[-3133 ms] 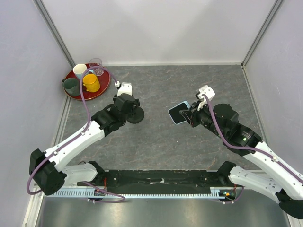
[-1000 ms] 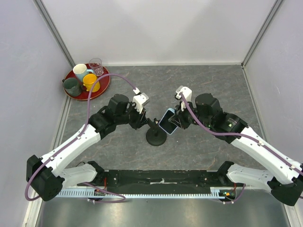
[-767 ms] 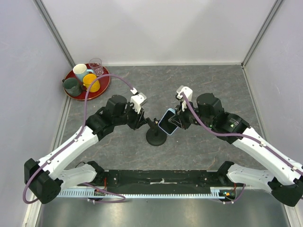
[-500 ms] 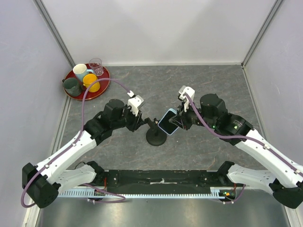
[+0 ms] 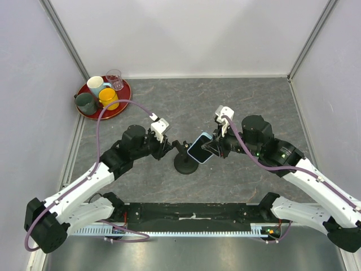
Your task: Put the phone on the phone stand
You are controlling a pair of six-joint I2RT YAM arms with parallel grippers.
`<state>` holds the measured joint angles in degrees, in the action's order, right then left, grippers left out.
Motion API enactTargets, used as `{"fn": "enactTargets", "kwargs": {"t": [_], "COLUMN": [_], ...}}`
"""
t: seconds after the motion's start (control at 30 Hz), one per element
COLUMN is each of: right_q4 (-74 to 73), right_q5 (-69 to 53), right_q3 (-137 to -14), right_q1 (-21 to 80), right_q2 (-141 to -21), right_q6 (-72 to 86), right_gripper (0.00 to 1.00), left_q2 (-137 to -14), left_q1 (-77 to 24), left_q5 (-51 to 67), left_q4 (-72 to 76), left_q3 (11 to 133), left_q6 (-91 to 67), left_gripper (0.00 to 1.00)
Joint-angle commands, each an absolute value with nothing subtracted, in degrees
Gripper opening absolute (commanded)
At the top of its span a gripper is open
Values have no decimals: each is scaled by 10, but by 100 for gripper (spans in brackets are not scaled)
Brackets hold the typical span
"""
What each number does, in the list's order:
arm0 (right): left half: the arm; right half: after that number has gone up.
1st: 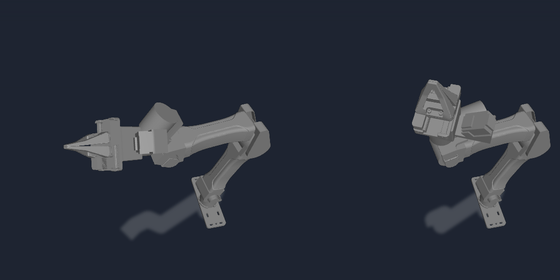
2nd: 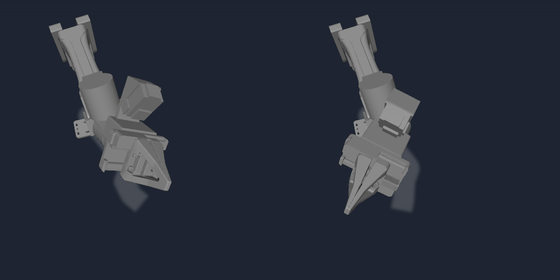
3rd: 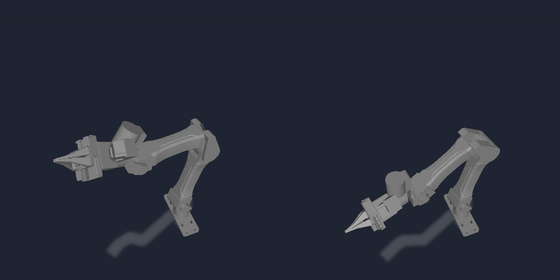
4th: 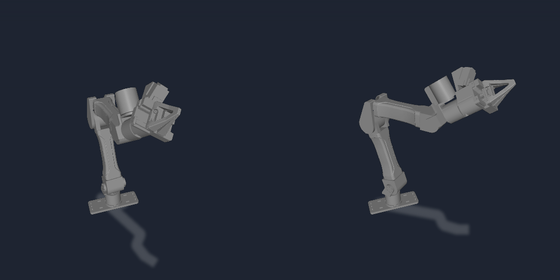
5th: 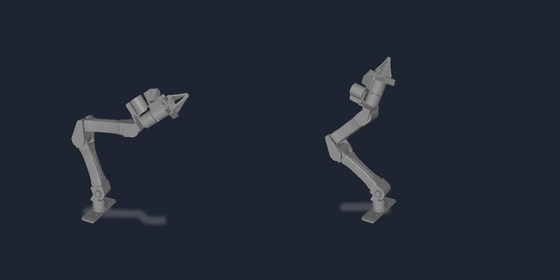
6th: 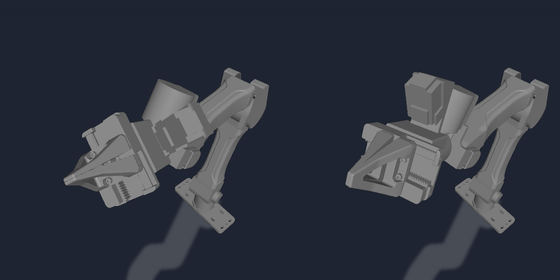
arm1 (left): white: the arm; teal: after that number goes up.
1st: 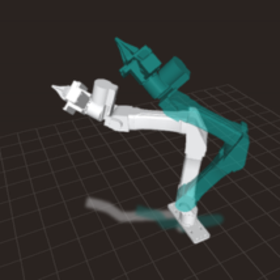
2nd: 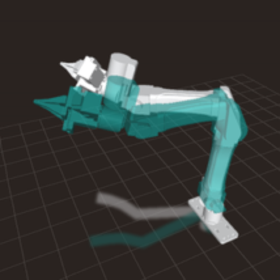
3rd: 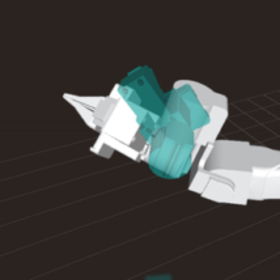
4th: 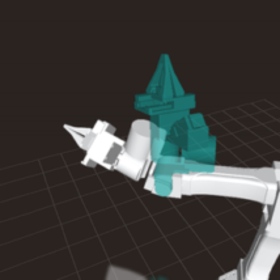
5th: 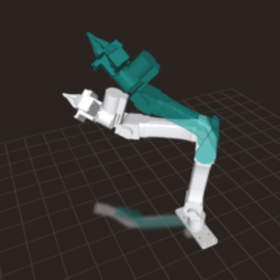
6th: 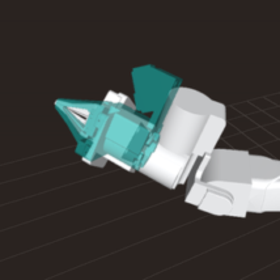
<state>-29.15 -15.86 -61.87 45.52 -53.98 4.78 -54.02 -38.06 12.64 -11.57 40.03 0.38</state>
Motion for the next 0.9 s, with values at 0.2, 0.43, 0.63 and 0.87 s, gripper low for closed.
{"fn": "enactTargets", "kwargs": {"t": [0.2, 0.43, 0.63, 0.87], "right_q4": [-210, -209, -208, -209], "right_q5": [-185, -186, -189, -197], "right_q3": [-606, -604, -600, -603], "right_q1": [457, 457, 457, 457], "right_q2": [-514, -509, -506, -508], "right_q6": [62, 62, 65, 60], "right_gripper": [0, 0, 0, 0], "left_q2": [-563, -568, -588, -588], "left_q1": [-383, -383, -383, -383], "left_q5": [150, 163, 167, 165], "left_q4": [-51, -48, -52, -55], "left_q3": [409, 410, 423, 427], "left_q6": [5, 5, 14, 11], "left_gripper": [29, 32, 27, 11]}}
